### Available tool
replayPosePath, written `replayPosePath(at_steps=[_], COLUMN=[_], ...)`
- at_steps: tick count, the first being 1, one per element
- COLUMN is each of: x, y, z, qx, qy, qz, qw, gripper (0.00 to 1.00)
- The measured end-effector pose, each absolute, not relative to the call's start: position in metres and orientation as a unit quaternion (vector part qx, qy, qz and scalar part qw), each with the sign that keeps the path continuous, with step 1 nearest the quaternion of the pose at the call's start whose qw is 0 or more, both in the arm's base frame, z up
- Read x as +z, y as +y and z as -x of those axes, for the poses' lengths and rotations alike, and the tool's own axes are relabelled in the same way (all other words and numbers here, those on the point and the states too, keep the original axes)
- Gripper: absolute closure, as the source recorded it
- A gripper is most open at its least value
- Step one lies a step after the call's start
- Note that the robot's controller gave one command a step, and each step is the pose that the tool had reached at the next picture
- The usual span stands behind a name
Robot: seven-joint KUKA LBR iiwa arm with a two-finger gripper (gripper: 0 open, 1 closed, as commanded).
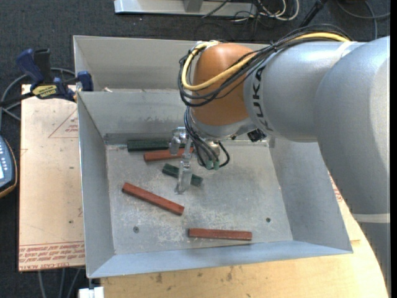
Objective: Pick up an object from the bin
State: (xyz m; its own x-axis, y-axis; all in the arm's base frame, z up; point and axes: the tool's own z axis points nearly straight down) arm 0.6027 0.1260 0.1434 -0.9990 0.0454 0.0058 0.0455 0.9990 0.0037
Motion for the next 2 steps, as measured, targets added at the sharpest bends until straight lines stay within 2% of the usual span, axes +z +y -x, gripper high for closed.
replayPosePath(at_steps=[1,2], x=[0.074,0.073], y=[0.09,0.075], z=[-0.643,-0.65], qx=[0.0,-0.002], qy=[-0.999,-0.997], qz=[0.043,0.073], qw=[-0.001,-0.004], gripper=[0.0,0.0])
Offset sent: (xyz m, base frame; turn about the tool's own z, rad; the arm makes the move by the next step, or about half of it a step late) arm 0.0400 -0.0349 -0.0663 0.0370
